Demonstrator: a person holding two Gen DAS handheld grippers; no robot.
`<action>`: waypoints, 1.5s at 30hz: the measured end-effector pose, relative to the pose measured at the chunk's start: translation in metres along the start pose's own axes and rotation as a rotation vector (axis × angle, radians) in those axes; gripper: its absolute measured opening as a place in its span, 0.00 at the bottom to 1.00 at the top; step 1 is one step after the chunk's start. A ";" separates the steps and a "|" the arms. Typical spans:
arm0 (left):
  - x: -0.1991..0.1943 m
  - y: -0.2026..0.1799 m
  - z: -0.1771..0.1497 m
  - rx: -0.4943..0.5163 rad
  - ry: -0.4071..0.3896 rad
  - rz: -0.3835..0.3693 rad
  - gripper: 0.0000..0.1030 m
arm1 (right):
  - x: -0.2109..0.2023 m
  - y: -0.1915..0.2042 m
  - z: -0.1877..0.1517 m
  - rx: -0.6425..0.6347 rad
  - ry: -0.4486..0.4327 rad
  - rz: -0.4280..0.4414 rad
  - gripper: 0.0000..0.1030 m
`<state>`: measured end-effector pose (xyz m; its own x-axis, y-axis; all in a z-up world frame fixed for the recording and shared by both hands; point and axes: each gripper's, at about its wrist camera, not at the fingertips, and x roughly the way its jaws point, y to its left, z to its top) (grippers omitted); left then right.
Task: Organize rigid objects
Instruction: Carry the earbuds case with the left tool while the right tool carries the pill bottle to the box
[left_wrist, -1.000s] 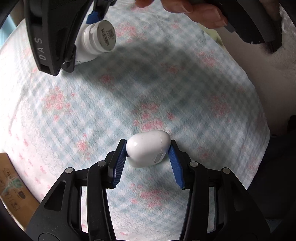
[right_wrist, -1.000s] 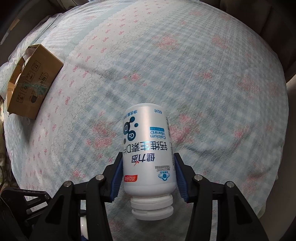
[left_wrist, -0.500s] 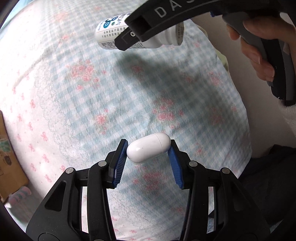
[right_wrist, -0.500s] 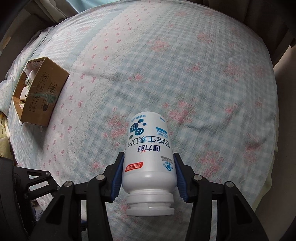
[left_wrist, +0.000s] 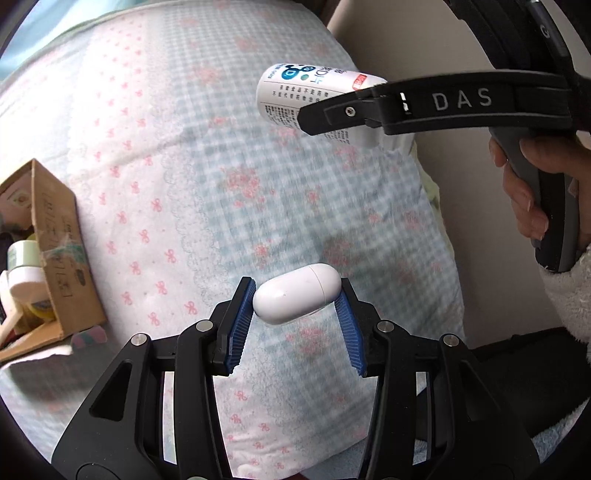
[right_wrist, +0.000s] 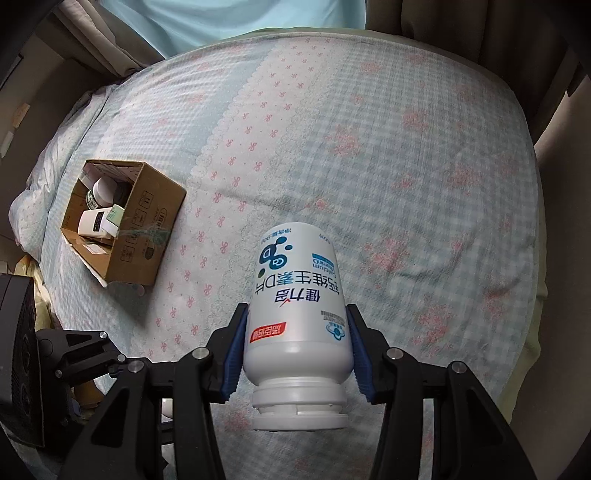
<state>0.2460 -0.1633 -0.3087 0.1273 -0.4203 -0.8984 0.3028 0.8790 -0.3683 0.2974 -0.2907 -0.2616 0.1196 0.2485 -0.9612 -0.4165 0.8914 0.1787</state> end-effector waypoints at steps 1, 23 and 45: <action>-0.006 -0.002 -0.002 -0.009 -0.017 0.003 0.40 | -0.007 0.008 0.002 -0.003 -0.006 0.001 0.45; -0.203 0.239 -0.062 -0.111 -0.172 0.094 0.40 | -0.018 0.251 0.039 0.139 -0.071 0.078 0.45; -0.147 0.403 -0.065 -0.213 -0.085 0.116 0.40 | 0.113 0.296 0.095 0.415 0.063 0.077 0.45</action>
<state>0.2883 0.2675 -0.3409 0.2309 -0.3237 -0.9176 0.0774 0.9462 -0.3143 0.2733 0.0370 -0.2975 0.0418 0.3078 -0.9505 -0.0225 0.9514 0.3071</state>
